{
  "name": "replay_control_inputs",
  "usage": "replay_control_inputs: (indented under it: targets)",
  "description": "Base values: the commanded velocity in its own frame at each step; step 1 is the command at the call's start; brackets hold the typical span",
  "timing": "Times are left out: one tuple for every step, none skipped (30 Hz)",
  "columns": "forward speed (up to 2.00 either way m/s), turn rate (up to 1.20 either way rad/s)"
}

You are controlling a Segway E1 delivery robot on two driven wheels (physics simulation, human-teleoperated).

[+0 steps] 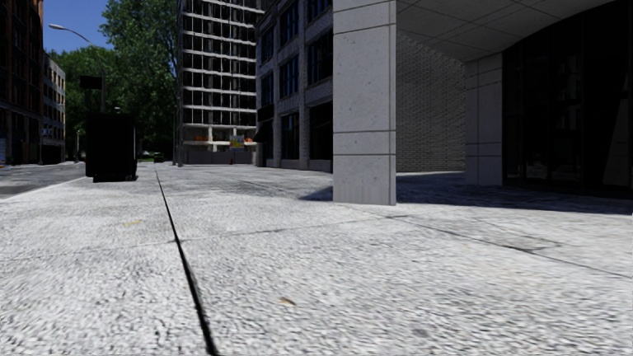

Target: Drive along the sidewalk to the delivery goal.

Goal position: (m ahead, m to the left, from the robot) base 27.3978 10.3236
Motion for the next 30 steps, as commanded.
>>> replay_control_inputs:
  targets:
    - [2.00, 0.68]
    - [2.00, 0.68]
    - [2.00, 0.67]
    - [2.00, 0.67]
    - [2.00, 0.66]
    - [2.00, 0.66]
    - [2.00, 0.66]
    - [2.00, 0.66]
    - [2.00, 0.66]
    - [2.00, 0.66]
    - [2.00, 0.66]
    - [2.00, 0.66]
    - [2.00, 0.65]
    - [2.00, 0.65]
    - [2.00, 0.64]
    - [2.00, 0.64]
    - [2.00, 0.59]
    - [2.00, 0.00]
    - [2.00, 0.00]
    - [2.00, 0.00]
    - [2.00, 0.00]
    - [2.00, 0.00]
    - [2.00, 0.00]
    - [2.00, 0.00]
    - [2.00, 0.00]
    - [2.00, 0.00]
    - [2.00, 0.00]
    - [2.00, 0.00]
    - [2.00, 0.00]
    - [2.00, 0.00]
